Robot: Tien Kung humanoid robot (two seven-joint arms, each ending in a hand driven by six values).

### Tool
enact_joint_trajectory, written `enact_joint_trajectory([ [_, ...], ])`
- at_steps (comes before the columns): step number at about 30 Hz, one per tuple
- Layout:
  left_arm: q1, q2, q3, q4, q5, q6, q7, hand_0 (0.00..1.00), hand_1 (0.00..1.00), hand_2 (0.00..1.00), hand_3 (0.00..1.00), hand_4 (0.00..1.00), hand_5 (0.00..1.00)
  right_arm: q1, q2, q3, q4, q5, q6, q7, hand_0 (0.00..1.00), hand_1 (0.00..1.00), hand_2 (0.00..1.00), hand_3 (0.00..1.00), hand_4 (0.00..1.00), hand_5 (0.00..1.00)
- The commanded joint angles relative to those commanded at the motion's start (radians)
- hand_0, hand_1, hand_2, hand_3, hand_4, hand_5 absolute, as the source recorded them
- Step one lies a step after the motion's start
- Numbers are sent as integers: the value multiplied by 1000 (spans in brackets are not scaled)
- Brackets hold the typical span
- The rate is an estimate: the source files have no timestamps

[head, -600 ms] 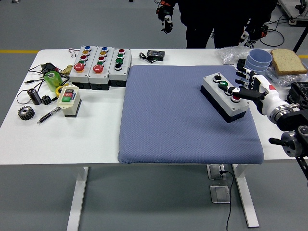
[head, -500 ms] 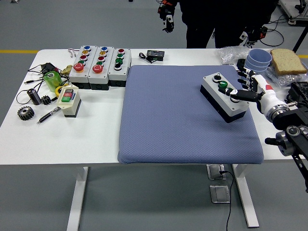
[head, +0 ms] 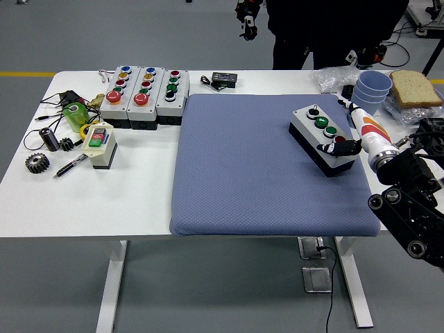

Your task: Pick up the button,place it on the desk,press the button,press the button

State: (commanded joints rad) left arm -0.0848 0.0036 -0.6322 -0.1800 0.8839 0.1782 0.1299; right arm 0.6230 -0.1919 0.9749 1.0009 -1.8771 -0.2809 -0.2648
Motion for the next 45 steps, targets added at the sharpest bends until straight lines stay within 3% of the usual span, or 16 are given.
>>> enact_joint_trajectory([
  [7, 0, 0, -2, 0, 5, 0, 2, 628, 662, 679, 607, 341, 644, 40, 22, -39, -80, 1, 8, -17, 998, 915, 960, 954, 998, 172],
  [11, 0, 0, -4, 0, 11, 0, 3, 628, 662, 679, 607, 341, 644, 83, 38, -74, -163, 69, 27, -51, 998, 915, 960, 954, 998, 172],
  [12, 0, 0, -4, 0, 10, 0, 3, 628, 662, 679, 607, 341, 644, 87, 39, -76, -172, 72, 28, -54, 998, 915, 960, 954, 998, 172],
  [13, 0, -1, -3, 0, 7, 0, 2, 628, 662, 680, 606, 343, 649, 95, 42, -82, -187, 85, 32, -61, 934, 882, 949, 942, 998, 168],
  [18, 1, -2, -6, 0, 9, 1, 3, 628, 662, 680, 606, 343, 649, 115, 44, -115, -218, 176, 42, -97, 934, 882, 949, 942, 998, 168],
  [19, 2, -2, -5, 0, 7, 1, 3, 628, 662, 679, 605, 344, 645, 117, 43, -120, -218, 193, 43, -99, 688, 722, 887, 949, 955, 82],
  [24, 5, -3, -12, 0, 16, 1, 5, 628, 662, 679, 605, 344, 645, 155, 39, -187, -245, 224, 90, -151, 688, 722, 887, 949, 955, 82],
  [25, 6, -2, -12, 0, 20, 0, 6, 628, 662, 679, 605, 342, 645, 161, 38, -203, -247, 226, 94, -162, 478, 539, 727, 901, 868, 2],
  [30, 9, -3, -10, 0, 17, 1, 6, 628, 662, 679, 605, 342, 645, 175, 20, -252, -237, 158, 94, -193, 478, 539, 727, 901, 868, 2],
  [31, 9, -2, -10, 0, 16, 0, 5, 628, 661, 680, 604, 344, 645, 174, 12, -261, -232, 134, 82, -193, 210, 350, 524, 634, 757, 2],
  [36, 11, -2, -16, 0, 19, 1, 5, 628, 661, 680, 604, 344, 645, 158, -14, -267, -196, 80, -10, -176, 210, 350, 524, 634, 757, 2],
  [37, 11, -3, -18, 0, 22, 1, 6, 628, 661, 680, 605, 342, 643, 153, -23, -267, -182, 85, -32, -164, 67, 246, 506, 543, 671, 2],
  [39, 12, -3, -21, 0, 26, 1, 6, 628, 661, 680, 605, 342, 643, 146, -38, -266, -156, 98, -63, -137, 67, 246, 506, 543, 671, 2],
  [42, 13, -2, -17, 0, 21, 1, 5, 628, 661, 680, 605, 342, 643, 138, -54, -260, -119, 141, -76, -76, 67, 246, 506, 543, 671, 2],
  [43, 13, -2, -20, 0, 24, 1, 5, 628, 661, 680, 604, 345, 648, 135, -61, -258, -101, 166, -73, -44, 46, 228, 491, 544, 585, 2],
  [45, 12, -2, -23, 0, 30, 0, 6, 628, 661, 680, 604, 345, 648, 133, -72, -257, -71, 206, -53, 24, 46, 228, 491, 544, 585, 2],
])
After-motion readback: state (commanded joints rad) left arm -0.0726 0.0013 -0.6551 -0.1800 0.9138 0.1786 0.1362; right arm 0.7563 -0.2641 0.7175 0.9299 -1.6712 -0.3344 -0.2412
